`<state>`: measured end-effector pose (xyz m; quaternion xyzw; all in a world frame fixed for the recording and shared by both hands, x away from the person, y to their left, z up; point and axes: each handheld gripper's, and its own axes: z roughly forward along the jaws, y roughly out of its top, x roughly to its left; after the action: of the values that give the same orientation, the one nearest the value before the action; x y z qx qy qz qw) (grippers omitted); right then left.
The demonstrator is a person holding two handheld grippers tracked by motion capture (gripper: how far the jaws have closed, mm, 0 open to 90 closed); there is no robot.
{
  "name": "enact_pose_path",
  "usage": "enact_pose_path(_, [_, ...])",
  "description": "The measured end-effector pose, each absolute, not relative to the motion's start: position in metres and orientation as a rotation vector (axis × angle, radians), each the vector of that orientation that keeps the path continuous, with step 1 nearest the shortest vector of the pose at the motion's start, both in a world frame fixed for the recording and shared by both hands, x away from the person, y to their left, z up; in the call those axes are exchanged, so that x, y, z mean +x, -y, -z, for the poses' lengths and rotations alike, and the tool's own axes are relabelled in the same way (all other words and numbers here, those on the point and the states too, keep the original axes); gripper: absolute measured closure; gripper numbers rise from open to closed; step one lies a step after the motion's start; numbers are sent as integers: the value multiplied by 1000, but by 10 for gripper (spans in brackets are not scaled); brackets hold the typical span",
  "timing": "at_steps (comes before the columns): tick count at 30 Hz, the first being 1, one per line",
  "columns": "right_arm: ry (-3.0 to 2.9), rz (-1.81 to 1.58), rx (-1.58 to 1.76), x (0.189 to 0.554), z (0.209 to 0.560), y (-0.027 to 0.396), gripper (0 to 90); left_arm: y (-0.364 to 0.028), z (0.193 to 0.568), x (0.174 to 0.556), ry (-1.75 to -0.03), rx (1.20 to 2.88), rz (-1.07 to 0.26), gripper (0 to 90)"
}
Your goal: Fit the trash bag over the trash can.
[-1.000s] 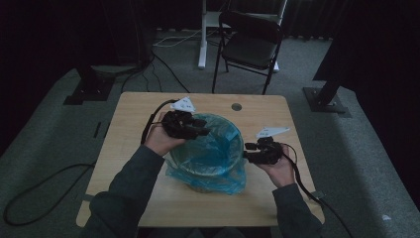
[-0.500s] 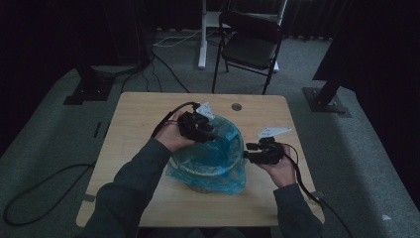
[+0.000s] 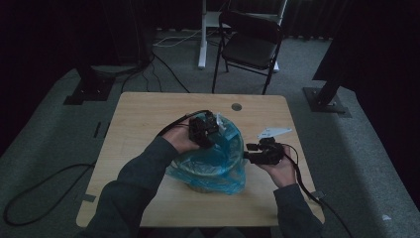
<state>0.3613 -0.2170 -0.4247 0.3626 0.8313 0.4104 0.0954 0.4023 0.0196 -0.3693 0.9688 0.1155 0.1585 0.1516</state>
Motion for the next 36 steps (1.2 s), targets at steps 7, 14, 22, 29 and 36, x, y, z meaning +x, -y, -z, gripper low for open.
enact_pose_path(7, [-2460, -1216, 1082, 360, 424, 218, 518, -8, 381, 399, -280, 2880, -523, 581])
enact_pose_path(14, [-2453, -1220, 1080, 359, 423, 220, 518, -3, 393, 399, -250, 2922, -498, 575])
enact_pose_path(22, [-2453, -1220, 1087, 359, 424, 220, 515, -11, 380, 397, -285, 2819, -516, 567])
enact_pose_path(29, [-2448, -1222, 1087, 359, 424, 222, 511, -39, 348, 392, -419, 2554, -516, 556])
enact_pose_path(36, [-2445, -1224, 1093, 359, 423, 222, 508, -75, 335, 388, -534, 2370, -556, 542])
